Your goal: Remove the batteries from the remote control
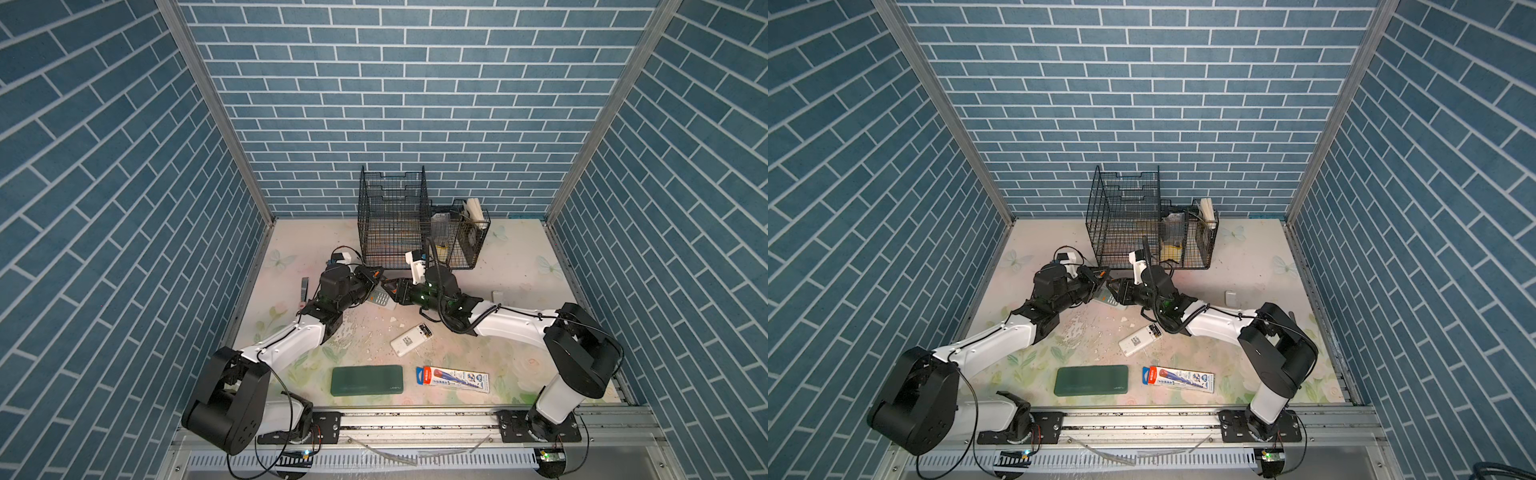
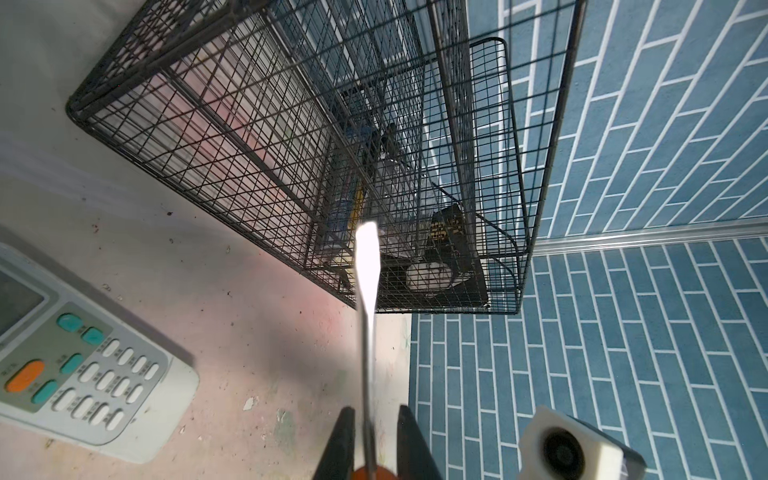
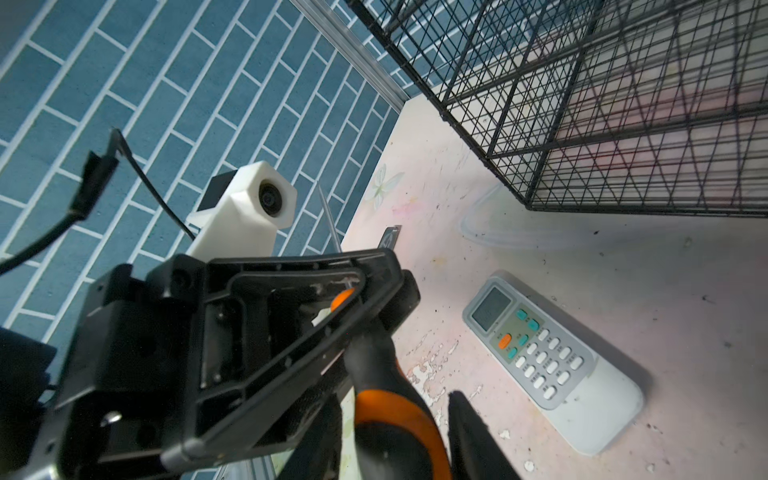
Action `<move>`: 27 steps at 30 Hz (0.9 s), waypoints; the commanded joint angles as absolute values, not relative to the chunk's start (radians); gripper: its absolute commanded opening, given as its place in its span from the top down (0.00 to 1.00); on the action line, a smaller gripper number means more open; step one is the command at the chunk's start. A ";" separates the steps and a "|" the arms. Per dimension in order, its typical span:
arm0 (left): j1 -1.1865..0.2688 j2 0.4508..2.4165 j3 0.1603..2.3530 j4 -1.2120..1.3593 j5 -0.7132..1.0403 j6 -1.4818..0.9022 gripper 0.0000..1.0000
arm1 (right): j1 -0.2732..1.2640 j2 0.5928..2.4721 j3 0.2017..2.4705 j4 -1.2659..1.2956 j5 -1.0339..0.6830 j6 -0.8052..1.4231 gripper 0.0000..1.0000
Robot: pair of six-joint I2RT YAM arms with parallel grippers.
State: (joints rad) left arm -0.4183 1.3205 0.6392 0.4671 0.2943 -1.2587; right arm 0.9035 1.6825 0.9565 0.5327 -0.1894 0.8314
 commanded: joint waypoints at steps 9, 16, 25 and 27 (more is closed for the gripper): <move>-0.419 1.329 0.613 0.503 0.314 -1.280 1.00 | 0.910 1.742 0.996 0.674 -0.172 0.824 0.65; -0.415 1.317 0.598 0.503 0.308 -1.282 1.00 | 0.910 1.725 0.974 0.701 -0.156 0.821 0.61; -0.411 1.323 0.590 0.507 0.306 -1.288 1.00 | 0.909 1.703 0.934 0.735 -0.106 0.824 0.73; -0.411 1.327 0.589 0.512 0.307 -1.289 1.00 | 0.909 1.696 0.922 0.744 -0.094 0.824 0.77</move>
